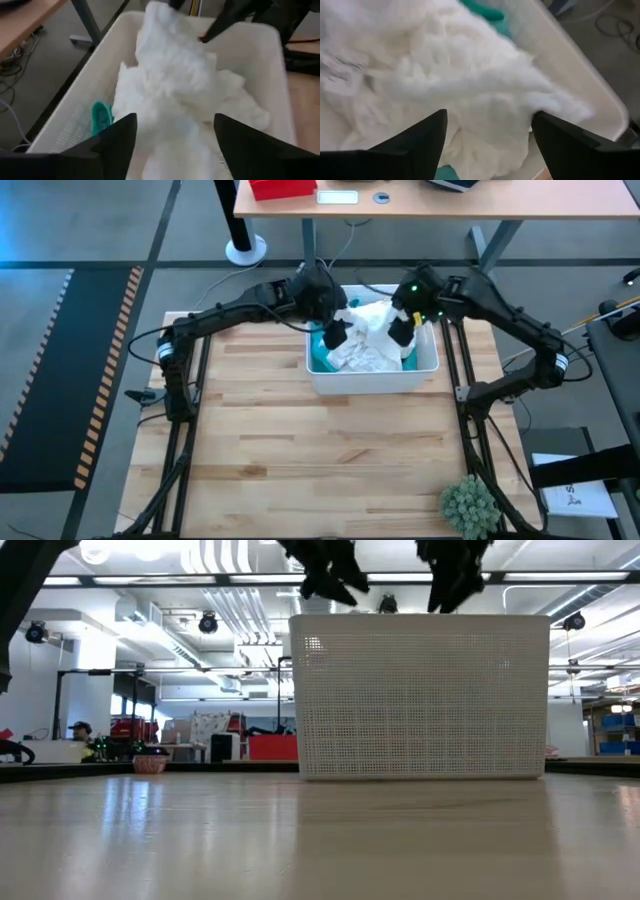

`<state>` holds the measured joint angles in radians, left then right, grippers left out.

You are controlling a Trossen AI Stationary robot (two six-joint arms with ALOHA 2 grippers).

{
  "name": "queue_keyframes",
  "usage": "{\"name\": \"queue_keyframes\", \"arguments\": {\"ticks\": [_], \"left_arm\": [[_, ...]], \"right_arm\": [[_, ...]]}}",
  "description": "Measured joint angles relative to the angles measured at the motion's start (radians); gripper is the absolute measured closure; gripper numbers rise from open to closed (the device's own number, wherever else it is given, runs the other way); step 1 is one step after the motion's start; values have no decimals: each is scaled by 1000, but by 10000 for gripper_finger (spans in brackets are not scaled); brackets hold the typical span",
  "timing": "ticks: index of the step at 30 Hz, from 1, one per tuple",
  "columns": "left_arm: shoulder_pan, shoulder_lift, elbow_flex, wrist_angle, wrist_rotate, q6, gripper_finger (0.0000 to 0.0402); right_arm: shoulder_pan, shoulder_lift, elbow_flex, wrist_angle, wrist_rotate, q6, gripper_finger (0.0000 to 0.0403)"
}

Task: Sort clothes
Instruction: Put the white dress into the white laundry bin

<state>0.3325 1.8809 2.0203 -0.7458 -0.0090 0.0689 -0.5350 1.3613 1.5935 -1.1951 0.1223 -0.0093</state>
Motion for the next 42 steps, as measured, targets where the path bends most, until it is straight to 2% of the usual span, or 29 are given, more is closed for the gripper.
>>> {"name": "queue_keyframes", "arguments": {"ticks": [5, 7, 9, 11, 13, 17, 19, 21, 24, 27, 32, 42], "left_arm": [[-15, -1, 101, -73, -1, 0, 130], [-18, -2, 126, -91, -13, 10, 133], [-18, -2, 145, -112, -76, 28, 149], [-18, -2, 159, -138, -167, 42, 181], [-16, -4, 160, -152, -221, 59, 229], [-17, -24, 110, -124, -211, 96, 364], [-16, -46, 65, -88, -160, 96, 386], [-15, -79, -1, -24, -140, 89, 386], [-14, -148, -131, 91, -131, 83, 397], [-3, -217, -290, 257, -63, 68, 398], [15, -305, -521, 425, -5, 8, 401], [21, -490, -812, 697, -6, -37, 401]], "right_arm": [[0, 0, 118, -41, 0, 4, 127], [0, -1, 156, -48, 0, 18, 129], [0, -2, 180, -49, -10, 19, 139], [0, -2, 188, -46, -42, 18, 161], [0, -2, 185, -40, -53, 17, 195], [0, -2, 139, 9, -53, -1, 298], [0, -2, 98, 56, -52, -9, 358], [0, -4, 47, 108, -52, -14, 390], [0, -5, -34, 182, -97, -10, 388], [0, 6, -134, 276, -150, -9, 396], [-1, 53, -311, 446, -160, 32, 401], [0, 216, -575, 702, -177, 126, 403]]}}
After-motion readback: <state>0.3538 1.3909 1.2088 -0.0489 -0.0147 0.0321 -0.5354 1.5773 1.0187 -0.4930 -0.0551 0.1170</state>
